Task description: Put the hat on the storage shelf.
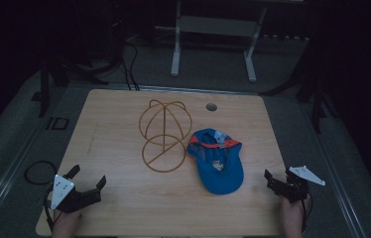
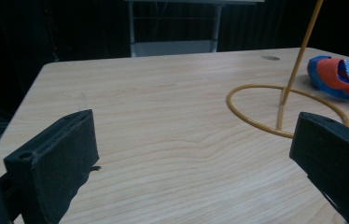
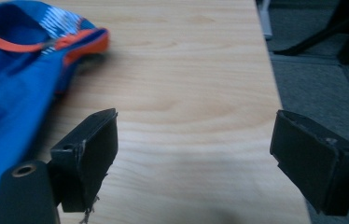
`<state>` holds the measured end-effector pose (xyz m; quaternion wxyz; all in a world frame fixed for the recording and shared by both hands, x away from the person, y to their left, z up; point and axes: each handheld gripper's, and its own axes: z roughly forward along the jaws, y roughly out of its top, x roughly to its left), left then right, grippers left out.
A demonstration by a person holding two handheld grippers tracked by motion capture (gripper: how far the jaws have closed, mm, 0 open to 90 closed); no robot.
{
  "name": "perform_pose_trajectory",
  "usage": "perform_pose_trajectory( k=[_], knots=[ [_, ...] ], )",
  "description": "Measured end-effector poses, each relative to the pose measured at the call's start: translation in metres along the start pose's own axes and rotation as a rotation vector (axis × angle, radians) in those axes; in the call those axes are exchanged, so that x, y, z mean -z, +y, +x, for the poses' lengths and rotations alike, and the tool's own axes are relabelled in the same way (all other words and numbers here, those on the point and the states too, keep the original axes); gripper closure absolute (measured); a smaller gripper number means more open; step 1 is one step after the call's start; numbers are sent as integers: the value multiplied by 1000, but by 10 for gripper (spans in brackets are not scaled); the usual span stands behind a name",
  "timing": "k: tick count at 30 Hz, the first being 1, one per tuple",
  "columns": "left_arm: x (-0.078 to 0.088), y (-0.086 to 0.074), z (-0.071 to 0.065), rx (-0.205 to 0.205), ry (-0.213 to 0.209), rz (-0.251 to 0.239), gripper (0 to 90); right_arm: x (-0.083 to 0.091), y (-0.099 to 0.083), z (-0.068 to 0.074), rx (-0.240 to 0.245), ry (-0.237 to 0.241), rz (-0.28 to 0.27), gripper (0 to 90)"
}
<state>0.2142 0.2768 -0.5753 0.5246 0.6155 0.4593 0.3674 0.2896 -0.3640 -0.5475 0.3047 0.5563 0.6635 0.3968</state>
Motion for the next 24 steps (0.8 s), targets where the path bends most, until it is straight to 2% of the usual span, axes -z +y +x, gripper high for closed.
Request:
perform_pose_trajectory(
  k=[6, 9, 13, 14, 15, 18, 19, 21, 24],
  knots=[
    [-2, 0, -5, -18, -22, 20, 13, -3, 19, 7, 20, 32, 2, 142],
    [-4, -1, -6, 1, -49, 31, 13, -5, 31, 11, 12, 68, 10, 142],
    [-5, 0, -7, 11, -58, 40, 14, -8, 42, 17, 33, 109, 18, 142],
    [-5, 1, -8, 25, -70, 63, 14, -8, 42, 17, 33, 109, 18, 142],
    [-5, 1, -8, 23, -64, 74, 13, -11, 53, 27, 64, 149, 13, 137],
    [-5, 1, -7, 12, -46, 77, 14, -13, 60, 33, 83, 161, 4, 135],
    [-4, 1, -6, 25, -43, 82, 13, -15, 67, 39, 87, 189, -4, 135],
    [-4, 1, -5, 46, -52, 83, 14, -18, 73, 45, 95, 199, -12, 135],
    [-4, 2, -6, 47, -44, 84, 13, -21, 79, 51, 111, 214, -3, 135]
  ],
)
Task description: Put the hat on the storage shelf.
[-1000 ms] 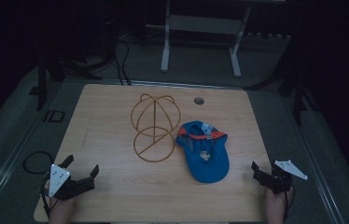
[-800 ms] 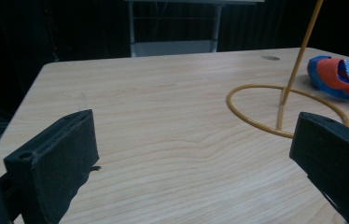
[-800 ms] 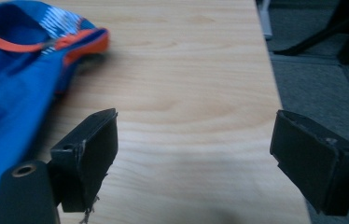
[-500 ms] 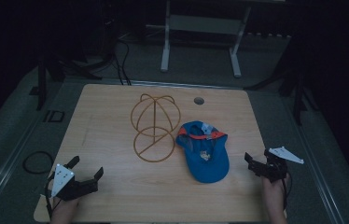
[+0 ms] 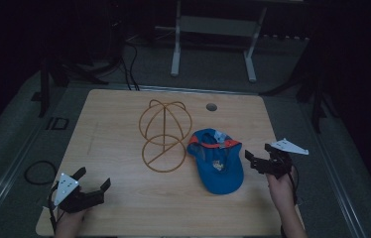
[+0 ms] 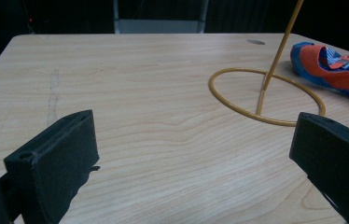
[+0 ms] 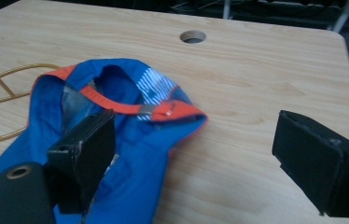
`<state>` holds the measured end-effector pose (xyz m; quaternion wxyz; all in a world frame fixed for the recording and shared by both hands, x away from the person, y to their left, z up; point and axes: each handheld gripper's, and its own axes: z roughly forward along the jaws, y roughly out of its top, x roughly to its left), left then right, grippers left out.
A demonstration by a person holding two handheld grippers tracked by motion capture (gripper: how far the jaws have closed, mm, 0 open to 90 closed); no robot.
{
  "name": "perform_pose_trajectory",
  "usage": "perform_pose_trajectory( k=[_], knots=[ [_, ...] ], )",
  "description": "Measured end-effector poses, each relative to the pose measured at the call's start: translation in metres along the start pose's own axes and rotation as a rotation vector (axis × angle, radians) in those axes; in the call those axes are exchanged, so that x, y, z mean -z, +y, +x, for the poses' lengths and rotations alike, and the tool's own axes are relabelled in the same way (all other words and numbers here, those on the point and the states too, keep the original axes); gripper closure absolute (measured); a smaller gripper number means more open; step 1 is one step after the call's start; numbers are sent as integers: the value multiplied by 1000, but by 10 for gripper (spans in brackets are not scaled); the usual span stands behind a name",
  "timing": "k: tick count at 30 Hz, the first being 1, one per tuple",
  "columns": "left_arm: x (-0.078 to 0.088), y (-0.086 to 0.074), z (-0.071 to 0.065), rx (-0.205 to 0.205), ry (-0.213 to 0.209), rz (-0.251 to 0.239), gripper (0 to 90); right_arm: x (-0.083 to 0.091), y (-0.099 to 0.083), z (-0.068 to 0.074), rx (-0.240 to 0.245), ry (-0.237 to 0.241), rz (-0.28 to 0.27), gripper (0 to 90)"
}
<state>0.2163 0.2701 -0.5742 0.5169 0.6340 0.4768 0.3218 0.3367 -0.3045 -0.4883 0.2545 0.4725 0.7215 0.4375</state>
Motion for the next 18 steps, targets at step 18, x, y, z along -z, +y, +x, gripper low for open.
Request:
perform_pose_trajectory(
  k=[18],
  knots=[
    [4, 5, 0, 24, -75, 43, 13, -56, 36, 11, 58, 67, 42, 173]
  ],
)
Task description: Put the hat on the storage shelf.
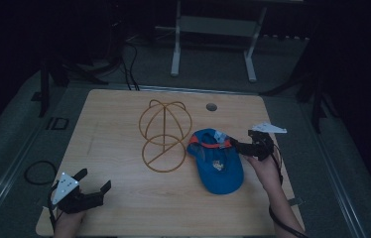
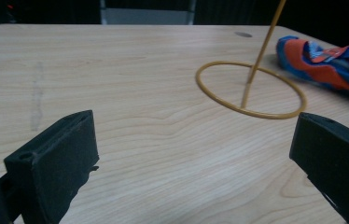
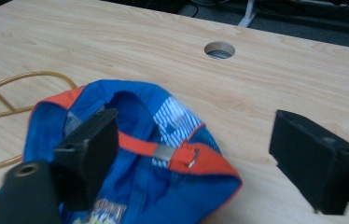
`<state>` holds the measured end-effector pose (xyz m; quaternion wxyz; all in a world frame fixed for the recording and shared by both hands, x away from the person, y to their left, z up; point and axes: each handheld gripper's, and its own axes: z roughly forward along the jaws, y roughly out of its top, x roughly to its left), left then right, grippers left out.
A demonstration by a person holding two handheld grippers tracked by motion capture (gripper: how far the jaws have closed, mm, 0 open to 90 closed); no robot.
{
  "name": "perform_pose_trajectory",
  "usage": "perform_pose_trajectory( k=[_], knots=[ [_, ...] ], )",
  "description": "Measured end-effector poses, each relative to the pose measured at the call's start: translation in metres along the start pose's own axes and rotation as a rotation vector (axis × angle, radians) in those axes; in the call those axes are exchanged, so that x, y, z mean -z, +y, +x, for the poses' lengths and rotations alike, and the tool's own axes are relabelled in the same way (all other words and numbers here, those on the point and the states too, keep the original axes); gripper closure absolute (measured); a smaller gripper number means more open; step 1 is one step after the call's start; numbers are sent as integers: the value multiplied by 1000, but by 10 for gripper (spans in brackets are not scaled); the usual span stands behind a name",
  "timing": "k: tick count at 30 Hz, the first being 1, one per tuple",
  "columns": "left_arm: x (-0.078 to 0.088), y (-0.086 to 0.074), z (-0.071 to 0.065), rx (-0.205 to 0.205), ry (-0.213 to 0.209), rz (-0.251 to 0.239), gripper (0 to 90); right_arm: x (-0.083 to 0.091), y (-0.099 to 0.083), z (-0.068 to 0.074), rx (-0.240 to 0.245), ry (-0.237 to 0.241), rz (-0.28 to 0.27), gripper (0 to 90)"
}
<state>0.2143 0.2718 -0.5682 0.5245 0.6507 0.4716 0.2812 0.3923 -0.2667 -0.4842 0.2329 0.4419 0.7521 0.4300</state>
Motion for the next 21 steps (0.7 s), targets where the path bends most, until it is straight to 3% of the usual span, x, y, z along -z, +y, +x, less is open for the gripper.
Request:
perform_pose_trajectory(
  k=[3, 8, 10, 13, 16, 21],
  knots=[
    [0, 0, 1, 3, -12, 12, 14, -19, 4, -3, 31, -12, 28, 203],
    [0, 0, -1, -14, -17, 10, 13, -30, 5, -5, 22, 9, 45, 220],
    [-1, 0, -1, -22, -16, 13, 13, -43, 4, -4, 22, 26, 69, 228],
    [-2, -1, -1, -24, -20, 20, 13, -60, 2, -5, 24, 36, 94, 230],
    [-2, -1, -1, -16, -39, 28, 14, -68, 1, -6, 41, 25, 111, 246],
    [-4, -2, -1, -15, -56, 38, 13, -84, -2, -10, 44, 46, 161, 245]
  ],
)
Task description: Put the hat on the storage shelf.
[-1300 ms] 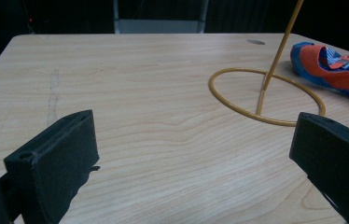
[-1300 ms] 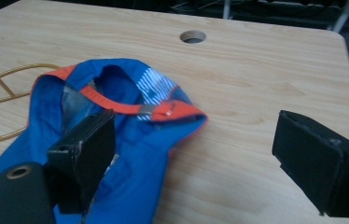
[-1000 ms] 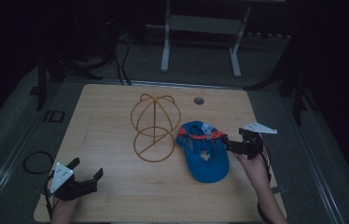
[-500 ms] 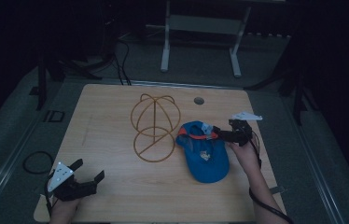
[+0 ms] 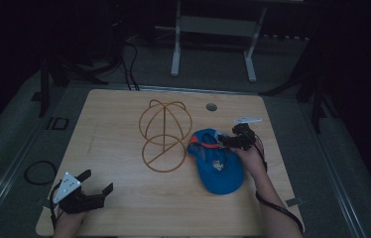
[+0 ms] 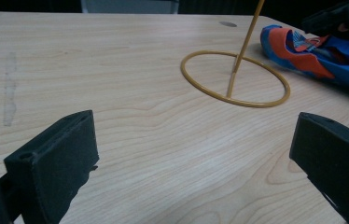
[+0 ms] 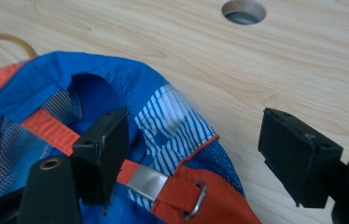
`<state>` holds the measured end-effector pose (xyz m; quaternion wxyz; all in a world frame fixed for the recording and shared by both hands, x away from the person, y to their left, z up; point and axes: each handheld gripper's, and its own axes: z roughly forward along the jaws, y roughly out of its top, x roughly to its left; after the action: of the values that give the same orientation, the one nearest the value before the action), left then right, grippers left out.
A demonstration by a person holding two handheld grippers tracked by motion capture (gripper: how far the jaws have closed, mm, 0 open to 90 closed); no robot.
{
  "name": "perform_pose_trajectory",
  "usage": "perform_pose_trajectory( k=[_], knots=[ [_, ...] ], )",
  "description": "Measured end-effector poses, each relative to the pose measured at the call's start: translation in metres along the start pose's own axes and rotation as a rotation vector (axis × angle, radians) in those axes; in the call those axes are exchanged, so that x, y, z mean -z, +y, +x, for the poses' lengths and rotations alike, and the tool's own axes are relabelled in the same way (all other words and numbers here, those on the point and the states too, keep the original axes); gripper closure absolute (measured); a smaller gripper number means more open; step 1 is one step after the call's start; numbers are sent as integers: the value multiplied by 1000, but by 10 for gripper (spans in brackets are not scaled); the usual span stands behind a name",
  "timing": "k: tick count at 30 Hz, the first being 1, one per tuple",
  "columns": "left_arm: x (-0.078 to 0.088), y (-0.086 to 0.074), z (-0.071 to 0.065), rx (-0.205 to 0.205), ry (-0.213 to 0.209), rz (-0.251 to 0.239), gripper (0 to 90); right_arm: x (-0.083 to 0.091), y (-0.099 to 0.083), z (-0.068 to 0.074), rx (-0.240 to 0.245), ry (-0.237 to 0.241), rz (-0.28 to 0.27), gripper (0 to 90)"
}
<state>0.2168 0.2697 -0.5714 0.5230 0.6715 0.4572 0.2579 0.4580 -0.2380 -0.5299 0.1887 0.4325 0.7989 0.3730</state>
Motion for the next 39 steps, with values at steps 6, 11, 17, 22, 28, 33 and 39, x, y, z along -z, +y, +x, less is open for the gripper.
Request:
perform_pose_trajectory(
  k=[6, 11, 17, 22, 28, 33, 39],
  knots=[
    [0, 0, 0, -2, -1, 1, 13, -20, 2, 5, 69, 29, 111, 225],
    [-1, 0, 0, -1, -3, -2, 14, -25, 0, 9, 95, 22, 138, 226],
    [-1, 0, 0, 1, -1, -3, 13, -32, -6, 8, 111, 46, 171, 237],
    [-1, -1, 0, -1, 3, 3, 13, -27, -9, 13, 160, 91, 145, 548],
    [-1, 0, -1, -14, 18, 10, 13, -25, -8, 25, 219, 108, 158, 802],
    [-1, 0, -1, -12, 6, 13, 13, -24, -7, 31, 236, 82, 164, 836],
    [0, 1, -2, -18, 2, 15, 13, -9, -6, 31, 194, 95, 104, 842]
  ],
)
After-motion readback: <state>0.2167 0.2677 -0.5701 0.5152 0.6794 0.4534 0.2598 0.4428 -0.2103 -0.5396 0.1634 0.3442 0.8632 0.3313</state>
